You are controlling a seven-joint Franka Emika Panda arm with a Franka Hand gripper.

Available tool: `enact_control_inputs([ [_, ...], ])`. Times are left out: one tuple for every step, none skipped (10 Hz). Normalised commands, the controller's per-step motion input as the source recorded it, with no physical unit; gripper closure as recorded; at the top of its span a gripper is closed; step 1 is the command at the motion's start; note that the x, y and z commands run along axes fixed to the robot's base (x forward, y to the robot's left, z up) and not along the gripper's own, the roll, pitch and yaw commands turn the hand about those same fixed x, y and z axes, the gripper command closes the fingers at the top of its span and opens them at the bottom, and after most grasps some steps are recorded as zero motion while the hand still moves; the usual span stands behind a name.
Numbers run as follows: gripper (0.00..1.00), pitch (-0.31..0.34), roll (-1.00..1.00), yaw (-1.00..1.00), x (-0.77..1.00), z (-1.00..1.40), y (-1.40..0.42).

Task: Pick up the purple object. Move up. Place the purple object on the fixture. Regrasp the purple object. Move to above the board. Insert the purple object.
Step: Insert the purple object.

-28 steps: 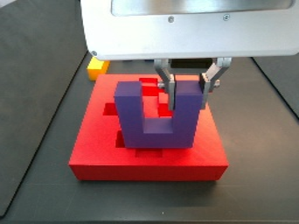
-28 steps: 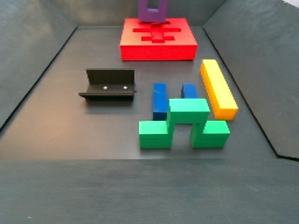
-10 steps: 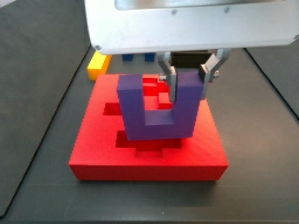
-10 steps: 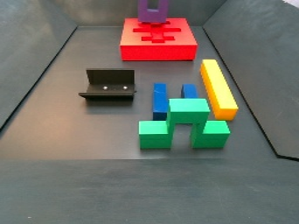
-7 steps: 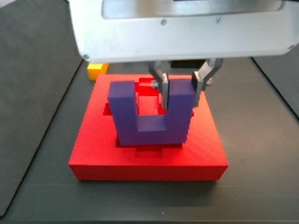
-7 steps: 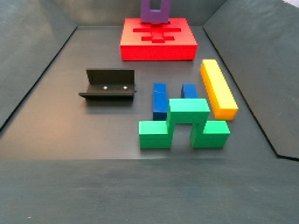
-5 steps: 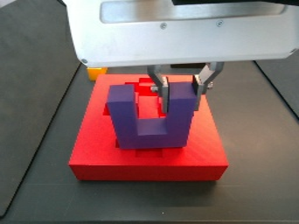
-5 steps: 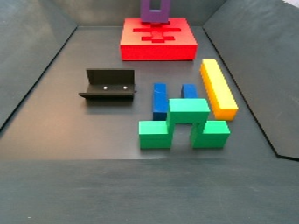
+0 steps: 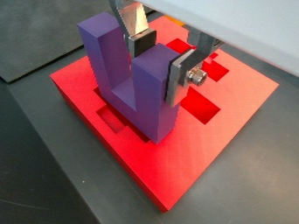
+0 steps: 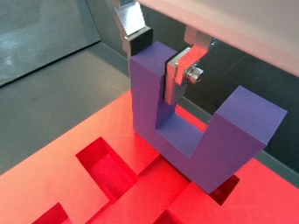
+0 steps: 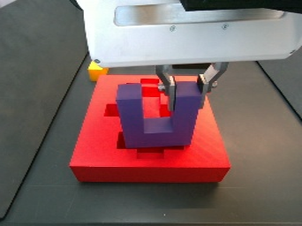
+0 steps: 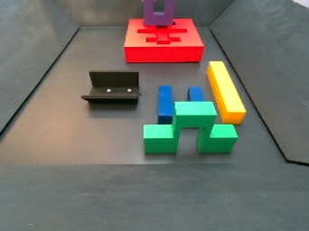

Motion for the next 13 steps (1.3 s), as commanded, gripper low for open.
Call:
enact_control_inputs([
  [1.00,0.000,0.04,0.00,-0.25,-0.14,-0.13],
  [1.00,0.000,0.00,0.01,-0.35,0.00,-0.17],
  [1.00,0.000,0.00,0.00,-0.31,0.06,-0.11],
  [1.00,0.010,0.00,0.00,-0.20,0.06,0.00],
  [1.00,0.000,-0.02,-0.01,0.00,0.00,0.00],
  [1.00,0.000,0.00,0.00,0.02,-0.03,0.02],
  [1.00,0.000,0.00,0.00,0.38,-0.30,0.08],
  [1.00,0.000,0.00,0.00,0.35,-0.71,0.04],
  [1.00,0.076,0.04,0.00,0.29,-0.84,0.02],
  [1.00,0.187,0.06,0.00,0.27,-0.81,0.01],
  [1.00,0.204,0.03,0.00,0.25,-0.81,0.00],
  [1.00,0.196,0.01,0.00,0.23,-0.83,0.00],
  [1.00,0.183,0.01,0.00,0.27,-0.87,0.00],
])
